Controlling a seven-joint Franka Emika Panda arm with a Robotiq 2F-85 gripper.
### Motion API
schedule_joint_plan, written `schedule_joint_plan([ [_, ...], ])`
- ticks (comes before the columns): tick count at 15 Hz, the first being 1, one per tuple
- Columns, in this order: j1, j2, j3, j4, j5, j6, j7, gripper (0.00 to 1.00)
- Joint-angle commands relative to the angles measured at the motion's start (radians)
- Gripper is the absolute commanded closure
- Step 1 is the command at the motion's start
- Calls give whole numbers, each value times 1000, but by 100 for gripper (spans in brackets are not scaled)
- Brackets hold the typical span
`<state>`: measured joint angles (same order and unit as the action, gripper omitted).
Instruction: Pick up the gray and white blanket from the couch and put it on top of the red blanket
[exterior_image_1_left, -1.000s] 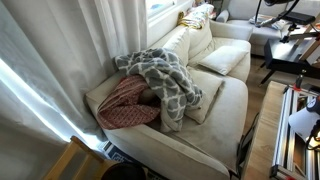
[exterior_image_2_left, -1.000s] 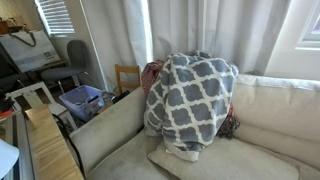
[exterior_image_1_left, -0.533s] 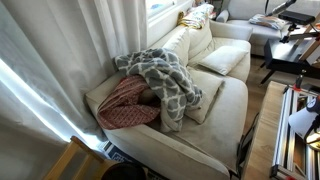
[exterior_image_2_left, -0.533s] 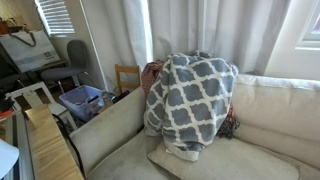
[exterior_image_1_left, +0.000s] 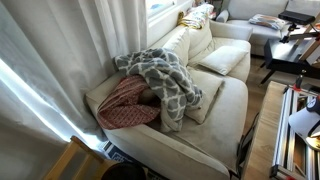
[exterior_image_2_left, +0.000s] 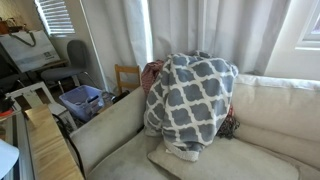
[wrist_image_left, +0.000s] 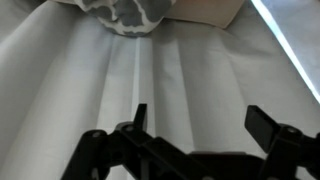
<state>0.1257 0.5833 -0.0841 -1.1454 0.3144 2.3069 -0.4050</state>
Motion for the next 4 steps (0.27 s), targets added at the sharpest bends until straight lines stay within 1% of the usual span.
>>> schedule_joint_plan([
  [1, -16, -22, 23, -44, 41, 0, -61, 0],
  [2, -90, -43, 121, -84, 13, 6, -83, 0],
  [4, -106, -66, 131, -129, 37, 6, -123, 0],
])
